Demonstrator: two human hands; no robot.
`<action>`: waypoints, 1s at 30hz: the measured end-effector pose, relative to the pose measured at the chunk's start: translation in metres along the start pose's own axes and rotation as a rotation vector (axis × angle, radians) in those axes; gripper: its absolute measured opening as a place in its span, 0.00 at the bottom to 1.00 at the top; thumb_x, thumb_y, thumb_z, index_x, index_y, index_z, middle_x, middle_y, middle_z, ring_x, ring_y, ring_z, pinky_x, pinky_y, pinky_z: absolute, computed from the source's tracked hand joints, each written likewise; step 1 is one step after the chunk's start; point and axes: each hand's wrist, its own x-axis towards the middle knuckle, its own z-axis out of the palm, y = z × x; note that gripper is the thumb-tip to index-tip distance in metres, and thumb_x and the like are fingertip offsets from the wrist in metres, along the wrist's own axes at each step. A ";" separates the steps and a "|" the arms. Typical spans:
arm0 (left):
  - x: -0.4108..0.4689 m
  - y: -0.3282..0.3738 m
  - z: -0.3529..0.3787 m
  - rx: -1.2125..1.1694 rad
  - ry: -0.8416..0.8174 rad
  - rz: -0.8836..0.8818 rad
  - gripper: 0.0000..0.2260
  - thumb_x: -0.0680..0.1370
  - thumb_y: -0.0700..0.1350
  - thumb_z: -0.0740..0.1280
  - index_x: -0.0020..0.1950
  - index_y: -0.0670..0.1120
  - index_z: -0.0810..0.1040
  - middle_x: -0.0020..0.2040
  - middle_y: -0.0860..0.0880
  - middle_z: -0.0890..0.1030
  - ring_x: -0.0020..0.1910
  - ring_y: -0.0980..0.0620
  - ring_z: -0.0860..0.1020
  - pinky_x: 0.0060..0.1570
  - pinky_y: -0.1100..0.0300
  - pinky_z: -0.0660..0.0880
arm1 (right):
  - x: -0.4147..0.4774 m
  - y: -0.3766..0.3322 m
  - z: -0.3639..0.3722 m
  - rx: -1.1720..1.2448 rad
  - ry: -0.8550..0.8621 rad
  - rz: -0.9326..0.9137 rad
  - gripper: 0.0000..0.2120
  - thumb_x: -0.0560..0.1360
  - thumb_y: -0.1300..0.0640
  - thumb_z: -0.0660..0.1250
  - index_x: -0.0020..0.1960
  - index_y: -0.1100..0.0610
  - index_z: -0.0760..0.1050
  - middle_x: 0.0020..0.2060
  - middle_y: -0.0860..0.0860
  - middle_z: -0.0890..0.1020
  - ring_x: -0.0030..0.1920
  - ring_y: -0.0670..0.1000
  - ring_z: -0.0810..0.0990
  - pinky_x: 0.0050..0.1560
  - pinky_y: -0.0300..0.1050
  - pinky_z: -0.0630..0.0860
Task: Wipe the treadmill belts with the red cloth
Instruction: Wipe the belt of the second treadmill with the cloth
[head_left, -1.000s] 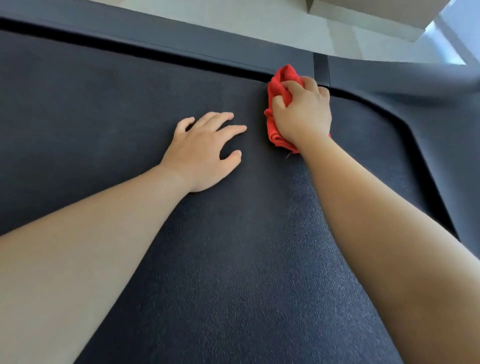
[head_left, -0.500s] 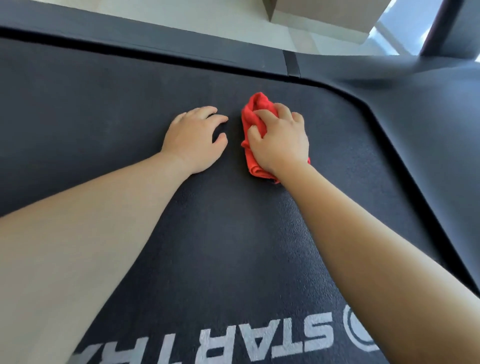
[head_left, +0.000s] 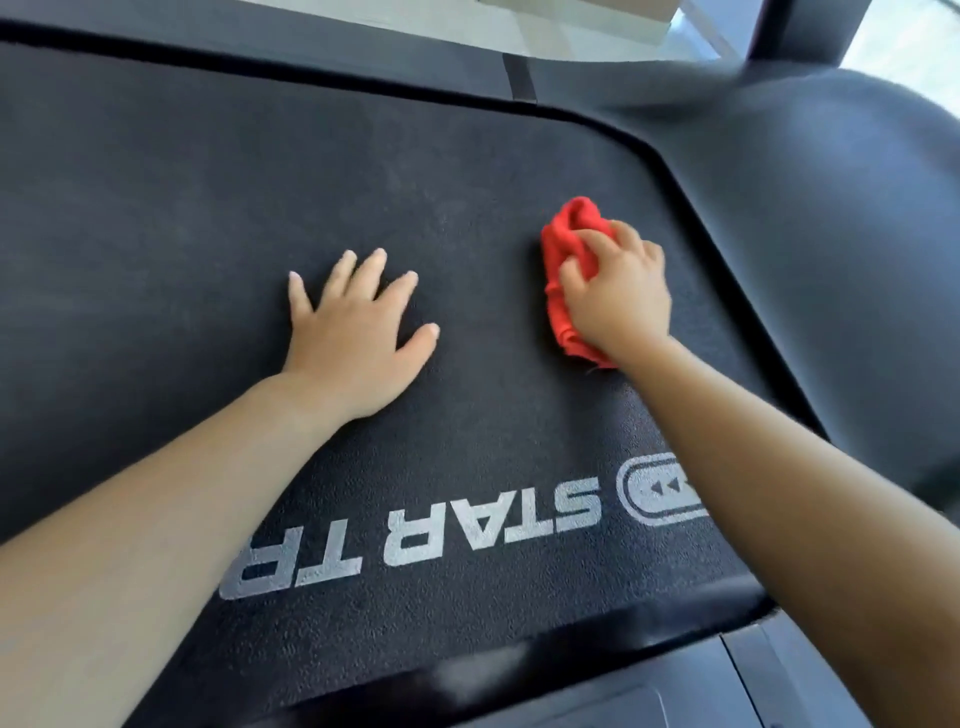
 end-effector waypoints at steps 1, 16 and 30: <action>-0.001 0.005 0.003 0.015 0.000 -0.001 0.29 0.78 0.62 0.52 0.77 0.52 0.54 0.78 0.49 0.48 0.77 0.47 0.44 0.70 0.37 0.41 | 0.009 0.014 -0.002 -0.007 0.001 0.050 0.17 0.76 0.47 0.58 0.64 0.45 0.73 0.68 0.47 0.69 0.66 0.56 0.64 0.58 0.53 0.70; -0.005 0.015 0.006 0.069 0.058 -0.024 0.30 0.77 0.63 0.54 0.76 0.53 0.56 0.78 0.48 0.52 0.76 0.46 0.47 0.71 0.37 0.44 | -0.043 0.002 -0.014 -0.003 -0.011 -0.038 0.17 0.75 0.47 0.59 0.62 0.45 0.75 0.66 0.49 0.71 0.64 0.59 0.66 0.57 0.53 0.72; -0.075 -0.033 -0.013 0.008 0.009 0.183 0.22 0.81 0.54 0.54 0.75 0.56 0.59 0.77 0.53 0.54 0.77 0.53 0.51 0.73 0.49 0.47 | -0.088 -0.048 -0.020 0.040 -0.098 -0.136 0.17 0.76 0.45 0.59 0.64 0.44 0.73 0.67 0.46 0.69 0.66 0.55 0.64 0.53 0.52 0.72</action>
